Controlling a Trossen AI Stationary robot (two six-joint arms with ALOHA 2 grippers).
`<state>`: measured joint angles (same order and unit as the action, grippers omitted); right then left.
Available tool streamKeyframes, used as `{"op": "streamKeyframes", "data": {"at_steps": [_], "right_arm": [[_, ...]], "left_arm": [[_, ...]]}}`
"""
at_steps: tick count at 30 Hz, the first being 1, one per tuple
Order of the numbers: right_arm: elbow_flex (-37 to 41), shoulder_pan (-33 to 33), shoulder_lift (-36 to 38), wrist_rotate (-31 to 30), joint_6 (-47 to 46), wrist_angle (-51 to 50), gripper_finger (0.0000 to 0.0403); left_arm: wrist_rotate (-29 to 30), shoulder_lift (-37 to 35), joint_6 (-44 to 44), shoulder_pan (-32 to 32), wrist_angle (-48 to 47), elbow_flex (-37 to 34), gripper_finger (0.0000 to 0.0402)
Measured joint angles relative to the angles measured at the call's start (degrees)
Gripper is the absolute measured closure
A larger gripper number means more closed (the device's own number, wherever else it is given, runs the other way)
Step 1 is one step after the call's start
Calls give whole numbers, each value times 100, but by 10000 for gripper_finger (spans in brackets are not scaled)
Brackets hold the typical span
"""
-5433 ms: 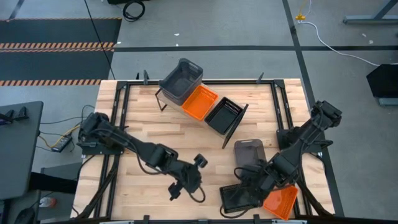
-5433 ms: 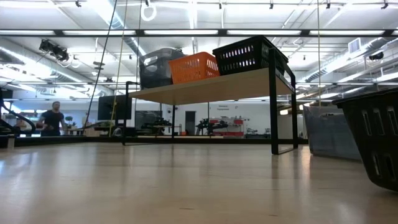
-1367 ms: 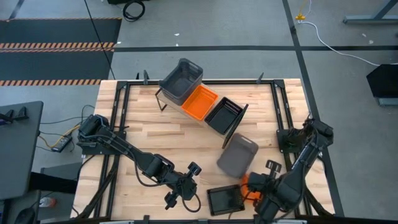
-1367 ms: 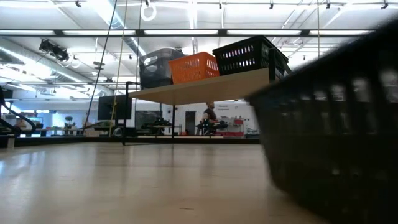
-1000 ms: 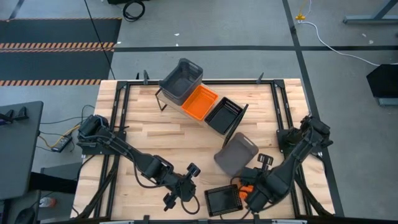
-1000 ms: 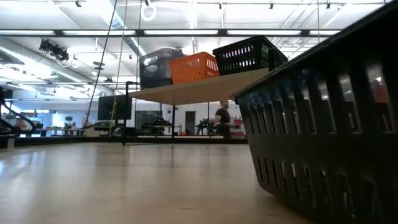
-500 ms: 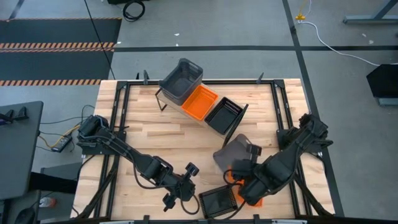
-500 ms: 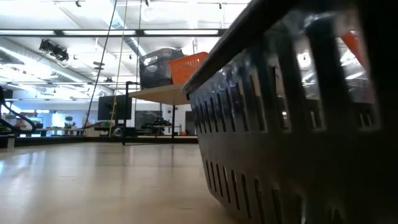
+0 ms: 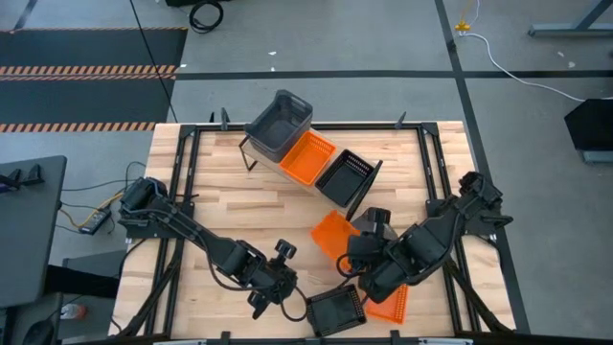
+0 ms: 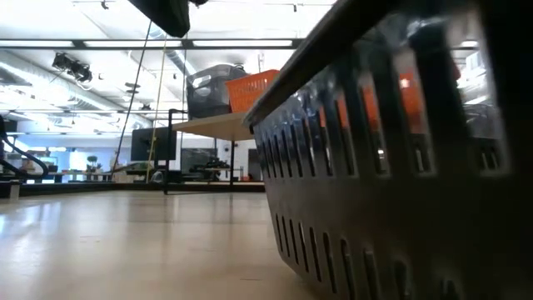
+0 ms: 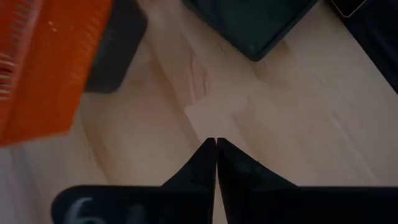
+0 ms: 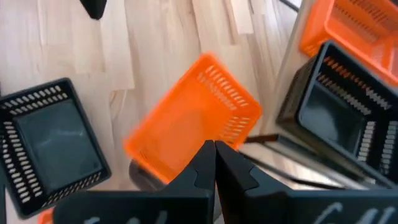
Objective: Stack baskets on shelf by color
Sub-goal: Stack the top orange basket on top of the other orange basket on the shelf
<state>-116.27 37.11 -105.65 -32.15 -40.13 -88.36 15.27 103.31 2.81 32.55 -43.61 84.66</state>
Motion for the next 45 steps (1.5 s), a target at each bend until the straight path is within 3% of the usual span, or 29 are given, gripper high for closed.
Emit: {"op": "streamKeyframes", "data": {"at_steps": [4,10,17,24,30,34,45], "right_arm": [[0,-85,0,78,363,344,392],[0,-124,0,907,953,670,389],[169,-131,-9,1031,674,426,364],[586,-241,-7,1146,-99,-118,273],[1033,-468,-13,1270,-1516,-12,168],[1217,-612,-8,1466,-1675,220,132],[2337,-981,-7,1576,-1882,416,148]], "left_arm": [[0,0,-261,70,-106,0,379],[0,0,-801,268,-265,0,379],[7,0,-1356,558,-234,0,384],[179,0,-1574,761,-73,0,381],[285,0,-1760,824,77,0,385],[331,0,-1842,855,81,0,382],[426,31,-1753,857,72,0,383]]}}
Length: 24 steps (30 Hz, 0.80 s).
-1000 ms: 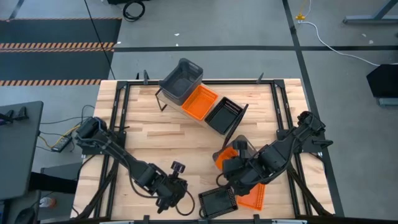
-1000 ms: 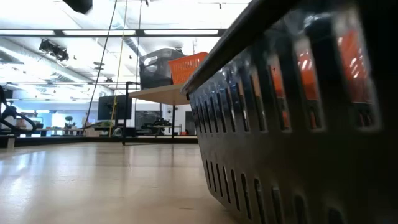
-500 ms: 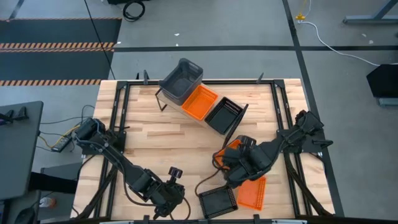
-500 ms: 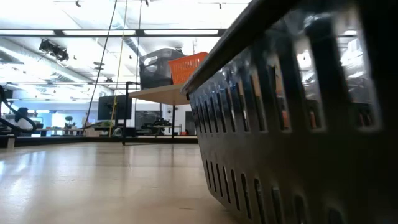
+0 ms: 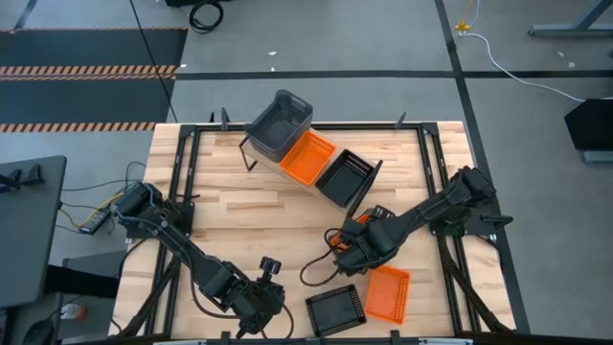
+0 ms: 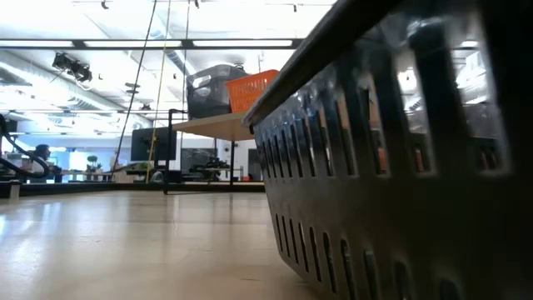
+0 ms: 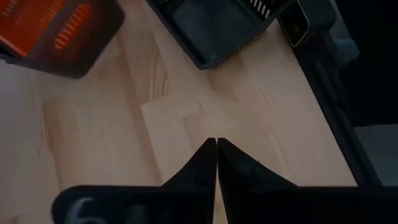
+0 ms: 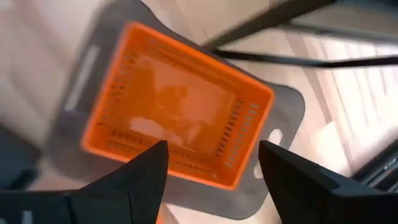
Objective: Stack baskets on shelf by color
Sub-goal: Stack the top orange basket on top of the other orange basket on the shelf
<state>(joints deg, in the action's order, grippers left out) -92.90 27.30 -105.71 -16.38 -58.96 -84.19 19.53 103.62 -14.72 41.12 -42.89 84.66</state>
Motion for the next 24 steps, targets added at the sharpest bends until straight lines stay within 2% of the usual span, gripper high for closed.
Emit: {"op": "streamKeyframes", "data": {"at_steps": [7,10,17,24], "right_arm": [[613,-187,0,616,246,1328,155],[689,-205,0,665,302,1754,156],[915,-228,0,704,109,2037,156],[1299,-227,0,752,62,2894,156]], "left_arm": [[0,0,39,0,3,0,377],[0,-1,42,0,4,0,378],[0,0,46,26,-1,0,380],[0,-1,44,28,1,0,378]]}}
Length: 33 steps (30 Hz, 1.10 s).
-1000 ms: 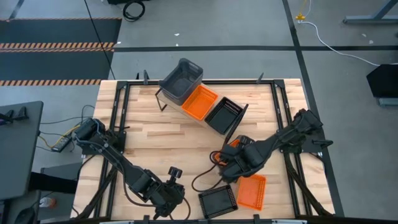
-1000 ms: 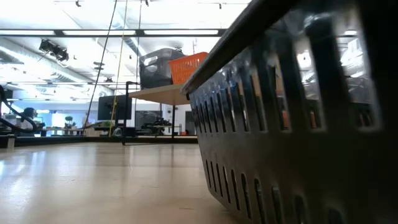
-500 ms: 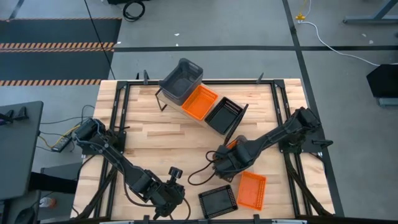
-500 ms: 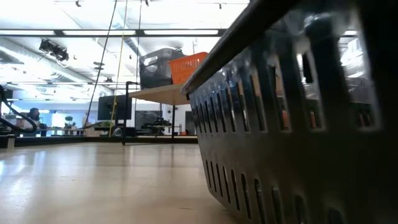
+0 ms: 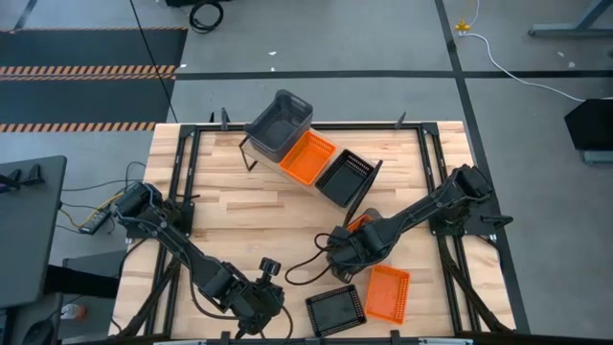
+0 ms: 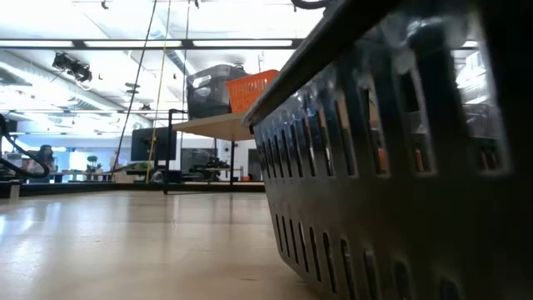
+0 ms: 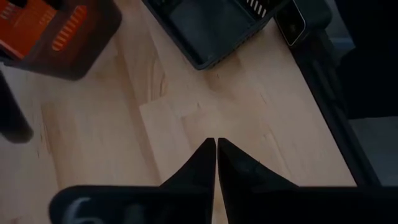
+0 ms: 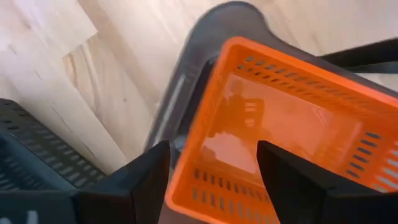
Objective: Stack baskets on shelf by color
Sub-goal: Stack the top orange basket on top of the other orange basket on the shelf
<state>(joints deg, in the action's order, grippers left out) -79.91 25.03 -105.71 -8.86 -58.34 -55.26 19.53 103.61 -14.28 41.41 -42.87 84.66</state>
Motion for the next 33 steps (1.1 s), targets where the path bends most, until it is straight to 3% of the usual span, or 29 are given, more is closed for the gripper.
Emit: {"op": "streamKeyframes", "data": {"at_steps": [16,20,29,33], "right_arm": [[849,-1,0,11,51,818,170],[849,12,0,10,180,810,218],[822,12,0,519,412,706,380],[529,12,0,702,437,137,384]], "left_arm": [[0,0,-40,37,4,0,382],[0,0,-46,37,4,0,378],[20,0,-50,61,4,0,383],[20,-2,-52,62,4,0,381]]}}
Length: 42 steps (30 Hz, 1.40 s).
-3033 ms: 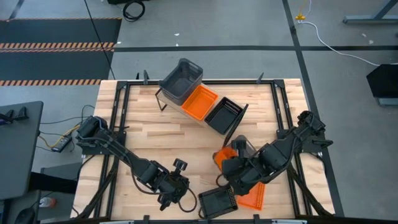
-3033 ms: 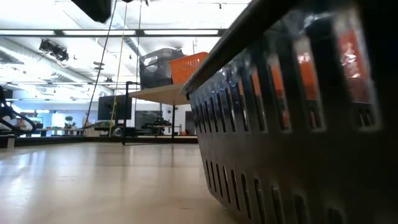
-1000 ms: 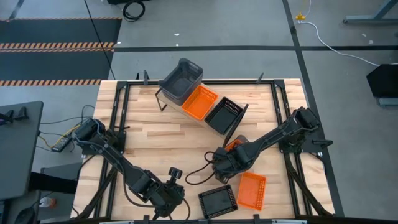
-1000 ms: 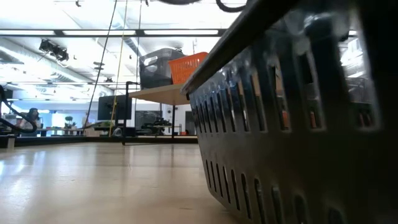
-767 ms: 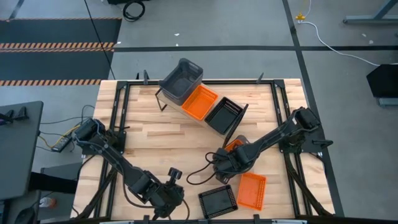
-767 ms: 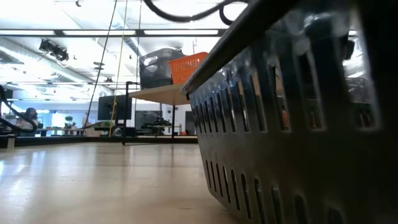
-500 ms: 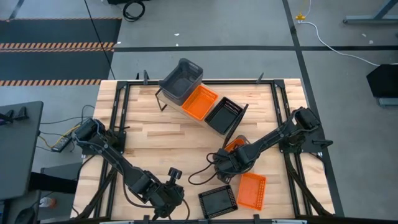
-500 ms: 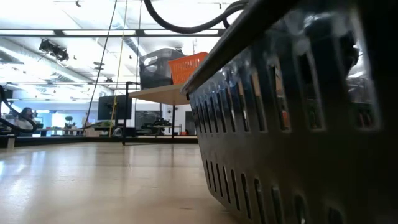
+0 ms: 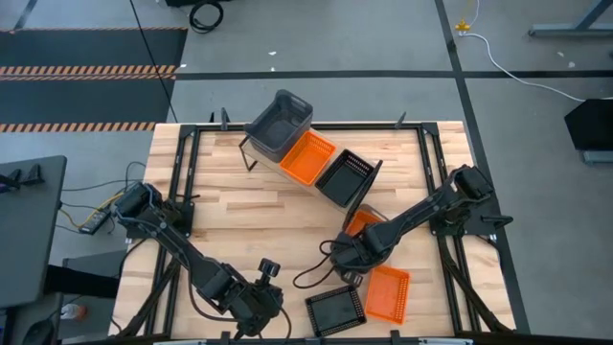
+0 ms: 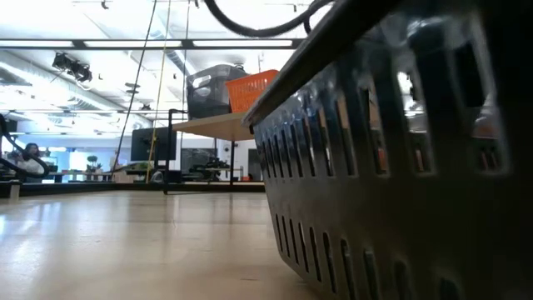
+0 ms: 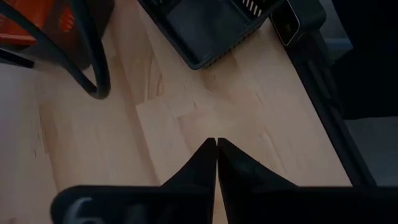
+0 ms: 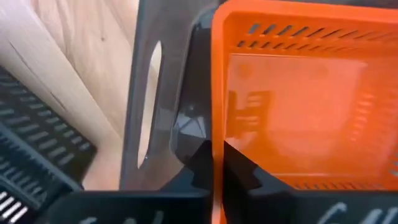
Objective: Stack baskets on shelf by color
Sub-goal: Stack the top orange basket on top of the other orange basket on the shelf
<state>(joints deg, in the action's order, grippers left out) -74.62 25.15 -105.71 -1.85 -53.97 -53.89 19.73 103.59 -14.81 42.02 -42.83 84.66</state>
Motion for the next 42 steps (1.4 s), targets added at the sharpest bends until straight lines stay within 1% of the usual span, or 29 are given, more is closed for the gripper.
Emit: {"op": "streamKeyframes", "data": {"at_steps": [3,8,13,18,21,25,31,33,38,42], "right_arm": [[-381,22,0,1,17,-639,377],[-1175,150,0,-192,35,-1451,391],[-2046,300,-2,-267,-39,-2025,386],[-2871,449,-2,-261,-152,-2410,391],[-3306,492,-2,-238,-80,-2378,390],[-3790,494,-2,-315,244,-2225,389],[-4304,347,-2,-632,1156,-1734,389],[-4387,253,0,-728,1506,-1416,389],[-4431,-84,-4,-720,2393,-834,388],[-4432,-401,-4,-715,3165,-622,388]], "left_arm": [[0,0,0,1,0,0,379],[1,0,0,0,0,0,382],[1,-7,-2,2,0,0,381],[2,-9,-2,0,0,0,379],[2,-9,8,0,-2,0,382],[4,-9,24,0,0,0,385],[4,-9,46,0,4,0,381],[4,-9,46,0,2,0,382],[4,-9,-5,-3,29,0,385],[3,-9,-239,14,26,0,381]]}}
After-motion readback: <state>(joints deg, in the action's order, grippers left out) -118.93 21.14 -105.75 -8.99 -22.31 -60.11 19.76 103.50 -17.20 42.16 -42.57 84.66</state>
